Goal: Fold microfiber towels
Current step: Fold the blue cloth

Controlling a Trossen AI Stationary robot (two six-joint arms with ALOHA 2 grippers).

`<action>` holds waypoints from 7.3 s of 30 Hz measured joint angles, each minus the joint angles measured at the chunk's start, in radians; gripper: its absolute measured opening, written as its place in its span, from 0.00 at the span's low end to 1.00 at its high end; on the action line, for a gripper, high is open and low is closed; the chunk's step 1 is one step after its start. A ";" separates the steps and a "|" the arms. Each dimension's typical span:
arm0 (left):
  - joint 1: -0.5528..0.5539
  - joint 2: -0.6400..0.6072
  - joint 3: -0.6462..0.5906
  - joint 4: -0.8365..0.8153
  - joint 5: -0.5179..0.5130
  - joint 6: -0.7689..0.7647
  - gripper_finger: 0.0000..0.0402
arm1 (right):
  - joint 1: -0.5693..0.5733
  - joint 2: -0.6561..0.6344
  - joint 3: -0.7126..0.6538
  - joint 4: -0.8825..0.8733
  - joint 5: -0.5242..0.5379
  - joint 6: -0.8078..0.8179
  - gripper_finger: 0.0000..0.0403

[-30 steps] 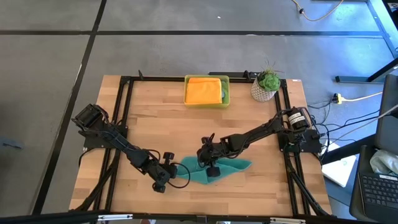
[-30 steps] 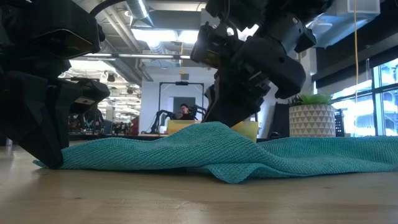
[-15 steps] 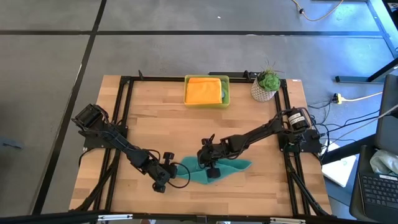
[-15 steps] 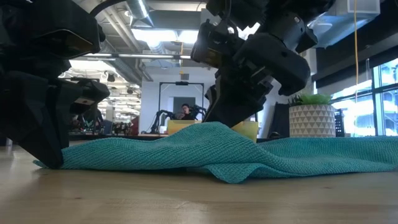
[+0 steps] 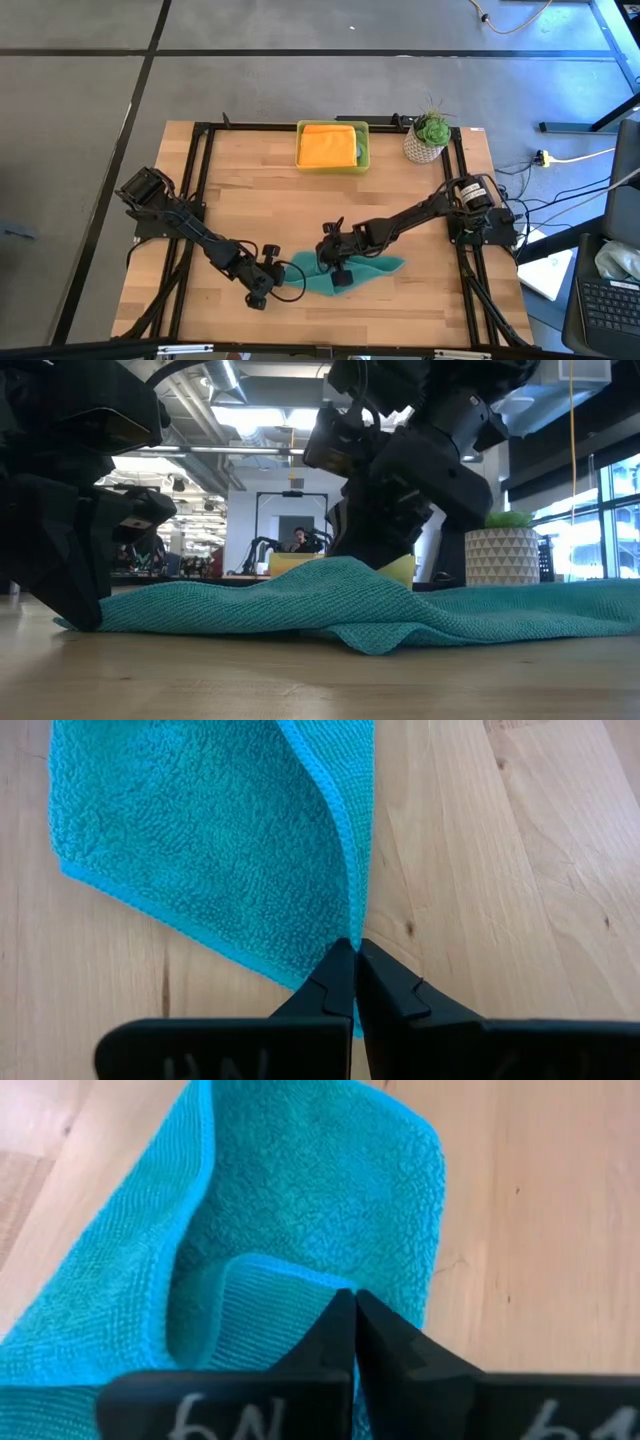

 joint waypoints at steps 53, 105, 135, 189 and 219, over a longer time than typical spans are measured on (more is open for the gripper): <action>-0.330 -0.352 0.246 -1.041 -0.570 -0.581 0.00 | 0.294 -0.098 0.568 -1.176 0.951 0.414 0.00; 0.040 -0.320 -0.172 -0.161 -0.626 -0.215 0.00 | 0.490 -0.097 0.060 -0.564 0.788 0.316 0.00; 0.295 -0.123 -0.172 0.022 -0.253 0.525 0.39 | 0.486 -0.097 0.061 -0.509 0.784 0.330 0.01; 0.120 -0.066 0.175 -0.471 -0.342 0.166 0.00 | 0.562 -0.097 0.061 -0.593 0.830 0.456 0.01; -0.095 -0.006 0.172 -0.308 -0.255 -0.056 0.00 | 0.599 -0.097 0.061 -0.659 0.621 0.676 0.01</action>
